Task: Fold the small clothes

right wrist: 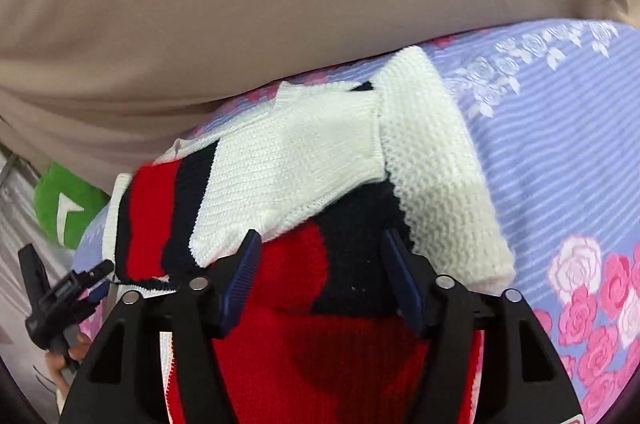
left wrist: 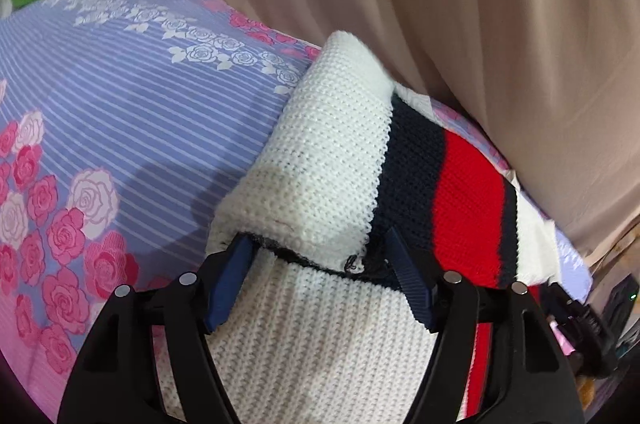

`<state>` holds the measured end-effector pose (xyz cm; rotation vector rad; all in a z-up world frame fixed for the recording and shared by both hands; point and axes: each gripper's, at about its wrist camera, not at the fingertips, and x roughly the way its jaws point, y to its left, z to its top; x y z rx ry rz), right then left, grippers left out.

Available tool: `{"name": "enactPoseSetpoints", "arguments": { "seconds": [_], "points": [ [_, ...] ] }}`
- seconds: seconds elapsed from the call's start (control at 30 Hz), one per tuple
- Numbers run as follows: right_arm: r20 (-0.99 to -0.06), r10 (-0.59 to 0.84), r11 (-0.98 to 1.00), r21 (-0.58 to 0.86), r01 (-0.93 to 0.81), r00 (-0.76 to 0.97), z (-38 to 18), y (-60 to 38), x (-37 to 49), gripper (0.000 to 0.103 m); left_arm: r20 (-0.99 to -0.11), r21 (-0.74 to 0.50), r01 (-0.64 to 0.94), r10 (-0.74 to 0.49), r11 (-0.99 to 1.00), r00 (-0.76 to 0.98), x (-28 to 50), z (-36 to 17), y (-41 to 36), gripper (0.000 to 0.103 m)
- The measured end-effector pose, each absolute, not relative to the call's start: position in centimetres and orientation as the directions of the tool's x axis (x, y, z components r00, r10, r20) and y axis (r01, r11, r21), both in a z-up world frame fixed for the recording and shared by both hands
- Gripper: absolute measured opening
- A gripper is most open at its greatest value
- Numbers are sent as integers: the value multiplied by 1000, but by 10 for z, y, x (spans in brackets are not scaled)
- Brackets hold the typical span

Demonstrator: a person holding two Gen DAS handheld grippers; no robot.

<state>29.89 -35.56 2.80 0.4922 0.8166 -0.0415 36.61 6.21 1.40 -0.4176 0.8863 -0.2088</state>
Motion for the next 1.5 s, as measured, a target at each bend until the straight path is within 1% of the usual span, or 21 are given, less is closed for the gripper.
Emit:
{"name": "enactPoseSetpoints", "arguments": {
  "seconds": [0.13,0.17,0.2,0.3,0.37,0.4,0.47,0.5,0.63,0.87,0.93,0.97,1.07,1.1,1.17,1.23,1.27,1.3,1.37,1.43,1.5],
  "points": [
    [-707,135,870,419,258,694,25,-360,318,64,-715,-461,-20,-359,887,600,375,14,66,62],
    [-711,114,876,402,268,694,30,-357,322,53,-729,-439,-31,-336,898,597,377,14,65,40],
    [-706,117,880,400,257,699,35,-357,327,13,-737,-421,-39,-316,906,597,377,16,62,14],
    [-573,167,869,470,155,802,74,-352,305,6,-698,-453,-38,-327,891,637,370,30,69,10],
    [-523,137,886,444,132,841,90,-355,285,6,-673,-431,-24,-304,902,674,357,37,76,10],
    [-548,116,894,421,154,828,81,-358,284,5,-677,-414,-19,-294,910,675,356,36,75,10],
    [-701,72,900,352,257,709,34,-370,302,5,-721,-373,-13,-281,928,634,362,18,68,10],
    [-734,95,885,372,280,673,15,-375,304,5,-739,-361,-19,-274,932,615,363,8,65,10],
    [-656,145,872,439,218,741,33,-379,282,6,-707,-324,2,-243,946,665,355,5,59,10],
    [-674,155,867,444,228,723,33,-386,292,31,-675,-318,18,-240,948,697,345,-1,59,14],
    [-683,162,861,451,237,712,28,-389,298,23,-672,-328,20,-248,944,698,339,0,62,15],
    [-675,167,862,454,226,718,31,-385,298,8,-668,-336,19,-253,942,700,342,1,60,15],
    [-590,117,893,415,175,799,55,-377,272,7,-661,-346,22,-260,938,703,335,1,66,15],
    [-603,87,901,387,196,793,52,-379,272,7,-662,-347,24,-263,937,702,333,-2,68,15],
    [-716,72,907,337,253,695,23,-390,287,7,-666,-339,27,-261,940,699,333,-4,67,15],
    [-707,89,899,360,248,702,18,-395,279,4,-667,-327,30,-253,945,700,334,-7,70,15],
    [-692,69,900,354,255,718,25,-394,272,7,-667,-328,31,-255,944,700,334,-7,71,15],
    [-671,42,901,346,263,740,34,-390,265,18,-666,-332,29,-256,943,700,334,-7,71,15],
    [-620,-23,923,289,255,784,59,-371,257,21,-665,-340,25,-259,940,700,335,-6,70,15],
    [-596,39,940,293,172,802,77,-349,267,28,-664,-341,21,-257,940,702,336,-5,69,15],
    [-591,184,942,335,31,786,86,-310,296,43,-664,-341,21,-257,940,702,336,-5,69,15]
  ]
}}
